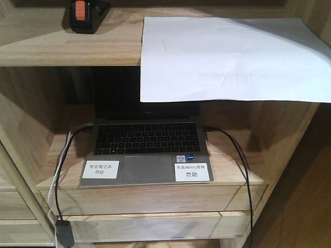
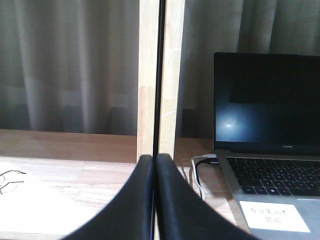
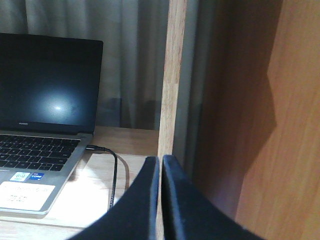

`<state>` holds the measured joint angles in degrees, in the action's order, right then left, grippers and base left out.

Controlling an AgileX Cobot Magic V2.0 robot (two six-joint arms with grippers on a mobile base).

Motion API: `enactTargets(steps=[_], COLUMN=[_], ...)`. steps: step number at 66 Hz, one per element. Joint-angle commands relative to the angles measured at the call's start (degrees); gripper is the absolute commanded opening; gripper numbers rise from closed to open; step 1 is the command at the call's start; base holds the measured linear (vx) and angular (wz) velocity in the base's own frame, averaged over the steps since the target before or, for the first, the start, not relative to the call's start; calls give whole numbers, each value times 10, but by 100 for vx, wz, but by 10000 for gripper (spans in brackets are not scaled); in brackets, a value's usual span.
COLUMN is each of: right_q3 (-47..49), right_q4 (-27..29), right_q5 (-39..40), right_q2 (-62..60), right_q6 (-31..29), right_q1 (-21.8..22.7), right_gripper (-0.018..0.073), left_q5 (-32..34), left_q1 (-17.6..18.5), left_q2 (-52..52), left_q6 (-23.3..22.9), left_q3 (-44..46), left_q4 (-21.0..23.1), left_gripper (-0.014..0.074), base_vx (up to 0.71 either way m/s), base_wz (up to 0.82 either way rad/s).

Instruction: Grab stapler and paper to desk for stapling

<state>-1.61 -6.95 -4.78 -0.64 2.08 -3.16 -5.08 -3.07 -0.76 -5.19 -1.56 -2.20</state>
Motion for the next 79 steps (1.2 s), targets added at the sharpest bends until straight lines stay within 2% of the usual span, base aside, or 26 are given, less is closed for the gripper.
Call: enactTargets(steps=[1,68,79], right_q3=[-2,-2,-2], right_q4=[-1,-1,-1], right_q5=[42,41,42], right_q2=[-8,-8,-8], right_q6=[-5,-5,-5], right_q1=[2,2,2], right_gripper=[-9,-9,-9], left_q5=[42,42,90], left_q1=[3,3,3], left_q2=[-8,-8,-8], left_q6=[-1,10,8], left_q3=[-16,-16,-16], left_q4=[1,-5,-3], left_gripper=[-7,-7,-7], base_vx=[0,0,0], base_wz=[0,0,0])
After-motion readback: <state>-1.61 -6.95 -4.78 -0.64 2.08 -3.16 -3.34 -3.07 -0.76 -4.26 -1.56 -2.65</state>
